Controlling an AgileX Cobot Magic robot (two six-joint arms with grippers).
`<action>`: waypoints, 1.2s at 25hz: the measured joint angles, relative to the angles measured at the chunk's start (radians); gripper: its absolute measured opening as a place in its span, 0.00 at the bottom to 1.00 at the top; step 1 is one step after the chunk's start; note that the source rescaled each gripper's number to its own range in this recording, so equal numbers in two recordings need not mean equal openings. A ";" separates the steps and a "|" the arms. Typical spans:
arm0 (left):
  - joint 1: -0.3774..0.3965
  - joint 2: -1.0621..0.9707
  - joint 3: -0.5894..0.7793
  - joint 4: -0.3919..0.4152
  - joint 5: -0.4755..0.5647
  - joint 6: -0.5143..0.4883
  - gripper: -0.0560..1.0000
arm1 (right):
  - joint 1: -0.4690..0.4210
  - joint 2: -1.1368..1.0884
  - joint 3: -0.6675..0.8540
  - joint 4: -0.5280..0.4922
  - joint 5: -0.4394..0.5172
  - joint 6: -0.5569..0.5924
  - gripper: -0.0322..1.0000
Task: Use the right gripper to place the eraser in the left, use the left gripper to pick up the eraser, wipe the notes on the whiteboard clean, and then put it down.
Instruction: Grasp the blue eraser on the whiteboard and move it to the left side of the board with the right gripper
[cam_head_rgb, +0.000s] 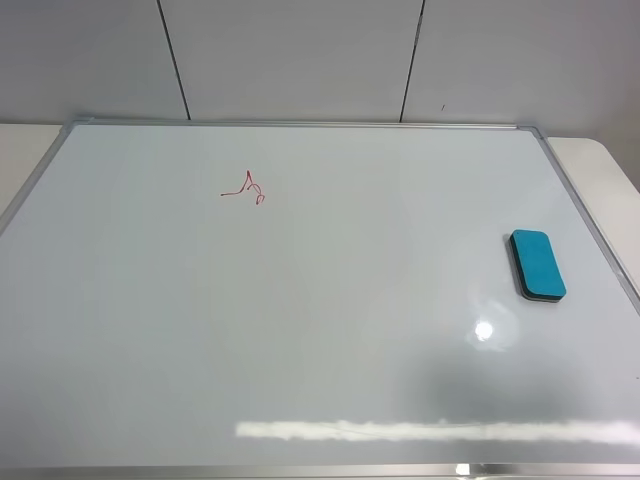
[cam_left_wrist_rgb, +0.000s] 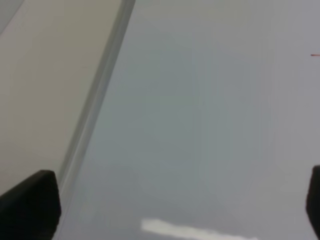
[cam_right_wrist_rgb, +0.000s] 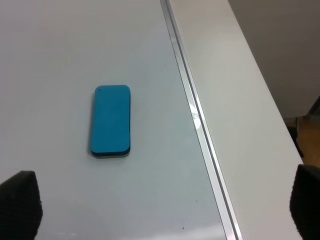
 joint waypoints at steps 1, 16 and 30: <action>0.000 0.000 0.000 0.000 0.001 0.000 1.00 | 0.000 0.000 0.000 0.000 0.000 0.000 1.00; 0.000 0.000 0.000 0.000 0.001 0.000 1.00 | 0.000 0.000 0.000 0.000 0.000 0.000 1.00; 0.000 0.000 0.000 0.000 0.001 0.000 1.00 | 0.000 0.199 -0.093 0.087 -0.152 0.000 1.00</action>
